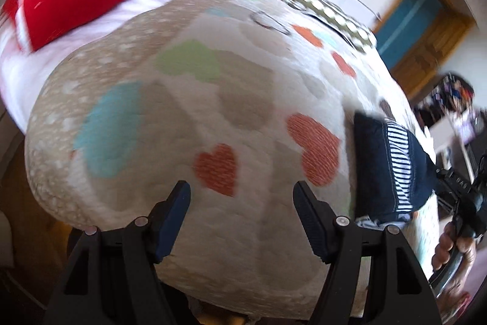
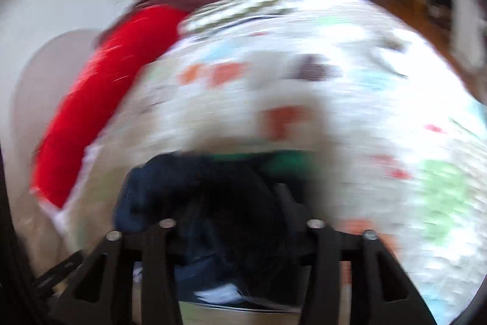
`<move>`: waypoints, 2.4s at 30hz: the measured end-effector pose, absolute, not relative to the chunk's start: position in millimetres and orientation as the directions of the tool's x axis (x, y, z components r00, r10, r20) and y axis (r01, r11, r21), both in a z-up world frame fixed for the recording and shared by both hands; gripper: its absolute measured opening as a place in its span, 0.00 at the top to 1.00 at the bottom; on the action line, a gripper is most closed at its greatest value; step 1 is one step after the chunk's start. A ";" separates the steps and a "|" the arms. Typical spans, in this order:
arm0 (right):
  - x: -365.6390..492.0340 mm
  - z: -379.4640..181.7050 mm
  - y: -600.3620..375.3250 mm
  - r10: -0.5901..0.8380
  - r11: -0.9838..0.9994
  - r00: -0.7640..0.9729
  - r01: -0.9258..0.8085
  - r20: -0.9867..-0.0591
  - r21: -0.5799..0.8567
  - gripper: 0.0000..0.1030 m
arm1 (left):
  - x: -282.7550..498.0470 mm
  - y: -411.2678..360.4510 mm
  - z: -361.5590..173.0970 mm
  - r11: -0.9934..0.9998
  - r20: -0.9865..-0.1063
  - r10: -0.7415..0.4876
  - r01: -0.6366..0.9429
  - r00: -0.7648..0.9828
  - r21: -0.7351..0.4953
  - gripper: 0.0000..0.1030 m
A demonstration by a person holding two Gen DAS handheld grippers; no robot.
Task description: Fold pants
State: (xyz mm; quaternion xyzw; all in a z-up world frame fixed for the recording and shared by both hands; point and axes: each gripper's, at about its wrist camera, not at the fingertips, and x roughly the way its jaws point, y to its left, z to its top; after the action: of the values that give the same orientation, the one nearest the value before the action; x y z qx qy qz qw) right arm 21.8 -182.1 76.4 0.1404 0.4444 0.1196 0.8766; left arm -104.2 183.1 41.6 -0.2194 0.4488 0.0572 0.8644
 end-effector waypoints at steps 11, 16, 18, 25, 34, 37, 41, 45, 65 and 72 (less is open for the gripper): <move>-0.4 89.1 -192.9 0.576 0.802 0.567 -0.253 -0.589 0.541 0.79 | -66.4 106.9 52.9 0.950 -0.820 -0.134 -0.163 0.556 -0.265 0.33; 16.6 50.4 -172.9 0.519 0.849 0.526 -0.226 -0.674 0.478 0.77 | -68.3 93.5 43.2 0.965 -0.837 -0.121 -0.135 0.533 -0.225 0.33; 17.9 32.9 -182.1 0.526 0.840 0.543 -0.210 -0.655 0.501 0.77 | -66.9 96.6 34.5 0.964 -0.848 -0.110 -0.151 0.518 -0.218 0.33; 35.0 -21.1 -239.8 0.817 0.437 0.484 -0.164 -0.314 0.884 0.77 | -70.4 100.9 17.6 0.966 -0.867 -0.051 -0.196 0.496 -0.170 0.33; 35.2 -27.6 -243.3 0.846 0.326 0.492 -0.174 -0.205 0.929 0.77 | -67.3 84.0 -0.9 0.983 -0.847 -0.003 -0.152 0.531 -0.099 0.10; 36.1 -28.8 -245.9 0.849 0.310 0.493 -0.172 -0.191 0.935 0.77 | -71.1 75.5 -4.3 0.988 -0.822 0.038 -0.146 0.568 -0.055 0.06; 40.3 -32.1 -252.4 0.846 0.316 0.498 -0.181 -0.190 0.932 0.76 | -74.9 71.8 -5.9 0.988 -0.797 0.060 -0.151 0.600 -0.039 0.04; 34.3 -31.2 -256.7 0.845 0.317 0.502 -0.188 -0.186 0.930 0.76 | -73.9 70.2 -5.6 0.987 -0.796 0.076 -0.158 0.601 -0.025 0.02; 32.3 -28.8 -253.9 0.813 0.379 0.540 -0.206 -0.218 0.902 0.76 | -71.1 67.0 -5.8 0.981 -0.796 0.107 -0.192 0.596 -0.012 0.00; 33.5 -28.6 -252.4 0.795 0.409 0.557 -0.201 -0.240 0.890 0.76 | -69.6 68.7 -5.7 0.982 -0.807 0.091 -0.187 0.584 -0.025 0.00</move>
State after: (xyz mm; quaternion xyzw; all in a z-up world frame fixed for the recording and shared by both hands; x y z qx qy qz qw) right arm 33.5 -252.4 -28.6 0.4361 0.3408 0.3246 0.7670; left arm -69.6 68.7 -5.7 -0.0537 0.4493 0.0783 0.8883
